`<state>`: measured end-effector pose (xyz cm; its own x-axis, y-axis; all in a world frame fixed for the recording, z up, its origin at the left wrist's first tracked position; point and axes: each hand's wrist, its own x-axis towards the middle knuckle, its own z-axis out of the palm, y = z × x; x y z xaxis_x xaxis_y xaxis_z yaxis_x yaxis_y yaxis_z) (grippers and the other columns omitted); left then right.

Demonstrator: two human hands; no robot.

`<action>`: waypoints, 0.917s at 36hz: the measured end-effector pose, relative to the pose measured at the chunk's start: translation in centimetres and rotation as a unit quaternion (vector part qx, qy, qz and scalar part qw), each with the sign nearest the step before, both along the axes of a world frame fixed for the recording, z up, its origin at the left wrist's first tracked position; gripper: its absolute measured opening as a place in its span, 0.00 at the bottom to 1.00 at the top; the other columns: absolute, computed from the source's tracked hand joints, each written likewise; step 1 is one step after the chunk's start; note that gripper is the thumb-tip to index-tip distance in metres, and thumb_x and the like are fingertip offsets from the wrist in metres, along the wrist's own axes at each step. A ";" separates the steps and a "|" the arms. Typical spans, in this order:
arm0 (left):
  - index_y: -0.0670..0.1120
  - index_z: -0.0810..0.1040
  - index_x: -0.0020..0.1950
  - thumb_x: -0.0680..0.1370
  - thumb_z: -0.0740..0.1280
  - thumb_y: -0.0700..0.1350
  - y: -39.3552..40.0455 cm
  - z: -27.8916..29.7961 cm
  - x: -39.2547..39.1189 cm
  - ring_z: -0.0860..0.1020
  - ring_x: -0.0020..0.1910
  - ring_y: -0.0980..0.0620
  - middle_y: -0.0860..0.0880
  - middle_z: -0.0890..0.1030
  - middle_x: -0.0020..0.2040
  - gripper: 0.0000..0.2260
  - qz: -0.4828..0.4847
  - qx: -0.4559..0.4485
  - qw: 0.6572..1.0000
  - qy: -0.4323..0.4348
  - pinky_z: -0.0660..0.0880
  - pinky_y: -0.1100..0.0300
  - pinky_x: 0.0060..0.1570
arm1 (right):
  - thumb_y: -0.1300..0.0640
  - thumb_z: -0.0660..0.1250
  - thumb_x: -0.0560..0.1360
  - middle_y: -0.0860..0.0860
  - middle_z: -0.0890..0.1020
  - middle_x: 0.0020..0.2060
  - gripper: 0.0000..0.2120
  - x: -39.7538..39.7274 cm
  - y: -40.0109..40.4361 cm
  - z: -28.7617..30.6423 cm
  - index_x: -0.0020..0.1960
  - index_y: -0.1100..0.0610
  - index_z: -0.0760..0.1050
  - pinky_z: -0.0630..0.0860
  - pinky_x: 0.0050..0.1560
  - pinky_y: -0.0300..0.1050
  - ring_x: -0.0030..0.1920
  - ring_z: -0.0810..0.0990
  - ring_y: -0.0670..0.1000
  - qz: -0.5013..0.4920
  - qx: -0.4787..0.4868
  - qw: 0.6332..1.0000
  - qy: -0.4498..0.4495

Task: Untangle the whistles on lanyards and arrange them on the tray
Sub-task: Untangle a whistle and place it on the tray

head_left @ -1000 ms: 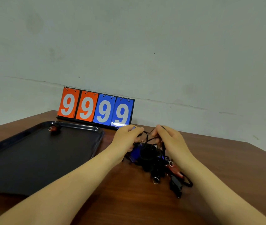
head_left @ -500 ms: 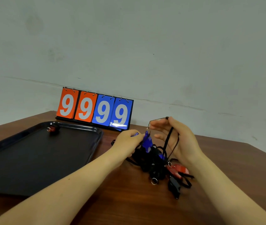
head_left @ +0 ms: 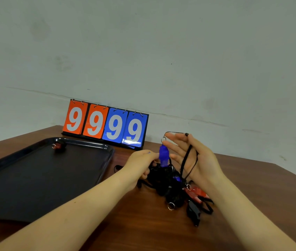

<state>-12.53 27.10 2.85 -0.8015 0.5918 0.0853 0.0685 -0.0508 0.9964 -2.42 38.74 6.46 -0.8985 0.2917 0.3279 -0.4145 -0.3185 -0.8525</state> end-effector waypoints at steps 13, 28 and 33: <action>0.41 0.77 0.45 0.79 0.64 0.44 -0.7 1.3 -0.4 0.61 0.22 0.56 0.48 0.72 0.34 0.08 0.073 0.093 0.992 0.050 0.58 0.66 0.20 | 0.56 0.56 0.80 0.53 0.82 0.34 0.16 0.0 4.5 -0.3 0.39 0.59 0.77 0.71 0.32 0.41 0.28 0.73 0.48 -0.349 0.350 0.861 -0.121; 0.43 0.76 0.43 0.79 0.63 0.45 -0.8 1.9 0.6 0.61 0.25 0.53 0.45 0.70 0.35 0.07 -0.010 0.067 0.993 0.096 0.57 0.61 0.26 | 0.49 0.54 0.82 0.51 0.82 0.34 0.18 -1.0 0.7 -2.2 0.41 0.57 0.74 0.75 0.47 0.43 0.38 0.79 0.46 -0.200 0.449 0.867 -0.084; 0.45 0.77 0.43 0.81 0.59 0.46 -0.8 1.9 0.0 0.72 0.32 0.54 0.45 0.75 0.36 0.12 0.111 0.023 0.986 0.122 0.70 0.65 0.31 | 0.49 0.54 0.82 0.47 0.68 0.23 0.20 -0.9 2.2 -1.2 0.34 0.56 0.64 0.71 0.34 0.43 0.27 0.71 0.49 -0.295 0.253 0.918 -0.081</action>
